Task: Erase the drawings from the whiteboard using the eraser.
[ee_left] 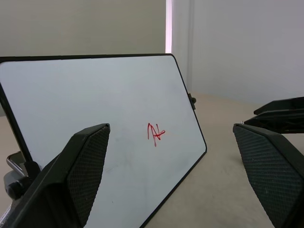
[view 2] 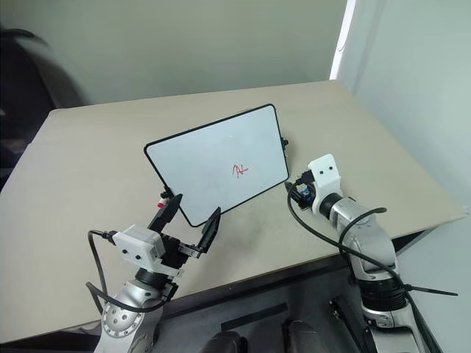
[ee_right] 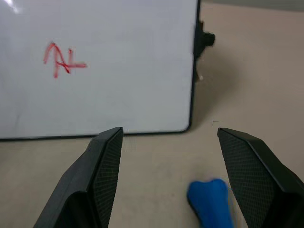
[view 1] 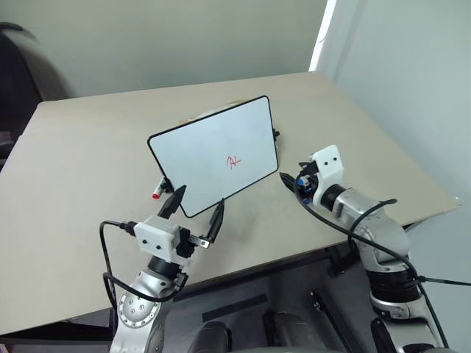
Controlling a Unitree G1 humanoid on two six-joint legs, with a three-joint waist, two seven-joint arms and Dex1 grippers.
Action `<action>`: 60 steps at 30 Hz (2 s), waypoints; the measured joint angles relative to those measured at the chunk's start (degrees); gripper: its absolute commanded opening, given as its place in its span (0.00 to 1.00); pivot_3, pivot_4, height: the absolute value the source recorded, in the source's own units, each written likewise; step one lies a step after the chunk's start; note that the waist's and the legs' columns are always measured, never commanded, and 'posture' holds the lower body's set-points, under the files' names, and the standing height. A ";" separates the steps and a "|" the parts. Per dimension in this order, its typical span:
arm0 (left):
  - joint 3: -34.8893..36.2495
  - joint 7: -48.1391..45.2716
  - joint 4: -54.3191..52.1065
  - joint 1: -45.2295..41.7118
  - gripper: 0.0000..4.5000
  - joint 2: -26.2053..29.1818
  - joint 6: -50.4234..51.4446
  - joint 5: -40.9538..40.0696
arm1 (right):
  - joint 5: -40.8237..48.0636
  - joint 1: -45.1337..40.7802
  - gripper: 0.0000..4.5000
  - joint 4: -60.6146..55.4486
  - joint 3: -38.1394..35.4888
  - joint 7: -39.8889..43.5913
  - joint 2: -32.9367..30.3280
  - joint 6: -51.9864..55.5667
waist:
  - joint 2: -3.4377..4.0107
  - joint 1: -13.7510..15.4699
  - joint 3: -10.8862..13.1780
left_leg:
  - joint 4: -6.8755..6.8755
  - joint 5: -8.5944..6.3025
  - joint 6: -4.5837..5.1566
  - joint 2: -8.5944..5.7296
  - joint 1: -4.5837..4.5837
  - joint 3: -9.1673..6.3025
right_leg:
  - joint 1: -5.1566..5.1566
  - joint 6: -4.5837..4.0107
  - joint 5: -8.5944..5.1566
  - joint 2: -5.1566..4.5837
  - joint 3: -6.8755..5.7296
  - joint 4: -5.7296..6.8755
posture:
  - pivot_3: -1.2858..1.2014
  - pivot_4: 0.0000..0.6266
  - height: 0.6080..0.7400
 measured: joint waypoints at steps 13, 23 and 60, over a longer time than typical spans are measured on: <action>-0.11 0.09 0.03 1.13 1.00 -0.61 -0.29 0.41 | 2.72 -6.80 1.00 10.52 0.43 6.86 -7.82 10.24 | 0.09 -0.02 0.02 | -0.01 0.13 0.16 0.00 0.03 0.03 | 0.03 0.07 -0.04 0.01 0.01 0.01 | 0.52 0.24 0.99; -0.61 -0.01 7.14 0.56 1.00 -0.72 -0.06 1.07 | 0.91 -10.95 1.00 19.38 4.07 8.49 -7.95 7.74 | 0.22 0.04 0.03 | -0.01 0.13 0.16 0.00 0.02 0.02 | 0.03 0.05 -0.03 0.00 0.01 0.03 | 0.52 0.24 0.99; -1.15 0.03 7.85 0.62 1.00 -0.55 -2.41 2.22 | -1.00 -9.69 0.00 15.16 8.84 10.89 -10.39 10.53 | 0.24 0.04 0.00 | 0.00 0.12 0.16 0.00 0.03 0.03 | 0.08 0.03 -0.02 0.00 0.01 0.04 | 0.52 0.24 0.99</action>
